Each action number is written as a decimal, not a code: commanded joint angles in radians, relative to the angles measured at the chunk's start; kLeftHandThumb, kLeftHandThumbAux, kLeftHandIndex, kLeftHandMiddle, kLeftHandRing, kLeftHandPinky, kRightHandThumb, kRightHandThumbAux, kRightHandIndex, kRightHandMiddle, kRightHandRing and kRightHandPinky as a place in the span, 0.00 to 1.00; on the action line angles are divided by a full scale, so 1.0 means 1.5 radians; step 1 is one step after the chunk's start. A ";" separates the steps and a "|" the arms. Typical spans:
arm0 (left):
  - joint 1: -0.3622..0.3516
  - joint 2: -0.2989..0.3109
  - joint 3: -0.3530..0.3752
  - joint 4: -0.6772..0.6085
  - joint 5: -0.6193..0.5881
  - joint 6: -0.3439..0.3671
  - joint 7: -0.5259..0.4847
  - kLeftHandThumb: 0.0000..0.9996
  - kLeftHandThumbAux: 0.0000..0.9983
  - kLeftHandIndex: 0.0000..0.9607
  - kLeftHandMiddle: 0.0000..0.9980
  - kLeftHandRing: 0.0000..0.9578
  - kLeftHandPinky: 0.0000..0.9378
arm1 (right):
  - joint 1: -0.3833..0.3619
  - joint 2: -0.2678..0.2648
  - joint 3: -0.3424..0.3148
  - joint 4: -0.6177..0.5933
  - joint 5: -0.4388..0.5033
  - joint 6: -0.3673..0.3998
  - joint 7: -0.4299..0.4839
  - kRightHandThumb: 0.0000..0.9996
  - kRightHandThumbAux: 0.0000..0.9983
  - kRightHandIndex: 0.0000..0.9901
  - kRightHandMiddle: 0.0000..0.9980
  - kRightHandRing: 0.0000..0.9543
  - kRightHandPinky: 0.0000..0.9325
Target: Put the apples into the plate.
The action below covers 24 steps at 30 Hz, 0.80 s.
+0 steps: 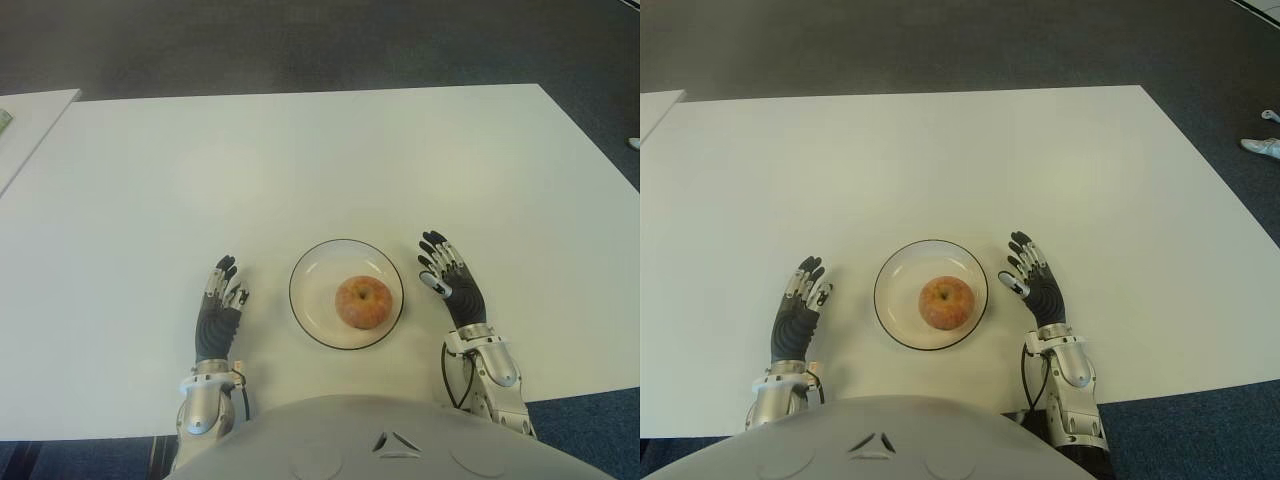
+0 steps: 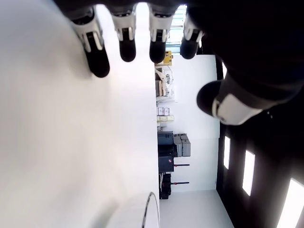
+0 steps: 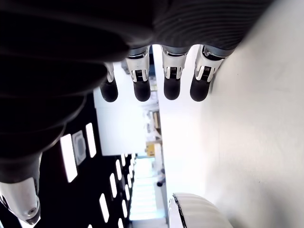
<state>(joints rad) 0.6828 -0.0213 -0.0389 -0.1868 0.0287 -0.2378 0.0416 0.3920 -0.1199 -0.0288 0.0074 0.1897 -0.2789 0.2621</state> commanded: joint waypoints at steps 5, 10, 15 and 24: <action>0.002 -0.010 0.000 0.032 0.009 0.027 0.013 0.05 0.56 0.07 0.08 0.09 0.11 | 0.017 0.001 0.001 0.004 -0.014 0.025 -0.008 0.13 0.64 0.05 0.07 0.05 0.08; 0.002 -0.012 0.001 0.034 0.011 0.021 0.014 0.05 0.55 0.08 0.09 0.10 0.13 | 0.018 0.000 0.000 0.003 -0.011 0.031 -0.010 0.14 0.64 0.06 0.07 0.05 0.08; 0.004 -0.012 0.000 0.035 0.009 0.016 0.013 0.05 0.55 0.08 0.08 0.09 0.11 | 0.019 0.000 -0.001 0.000 -0.009 0.035 -0.010 0.15 0.63 0.06 0.08 0.05 0.07; 0.006 -0.006 -0.001 0.032 0.001 -0.003 0.002 0.04 0.56 0.09 0.08 0.07 0.10 | 0.019 -0.001 0.000 0.001 -0.011 0.033 -0.008 0.15 0.63 0.06 0.08 0.06 0.09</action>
<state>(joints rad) 0.6764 -0.0363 -0.0399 -0.1661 0.0364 -0.2629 0.0572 0.3963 -0.1201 -0.0280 -0.0074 0.1828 -0.2620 0.2498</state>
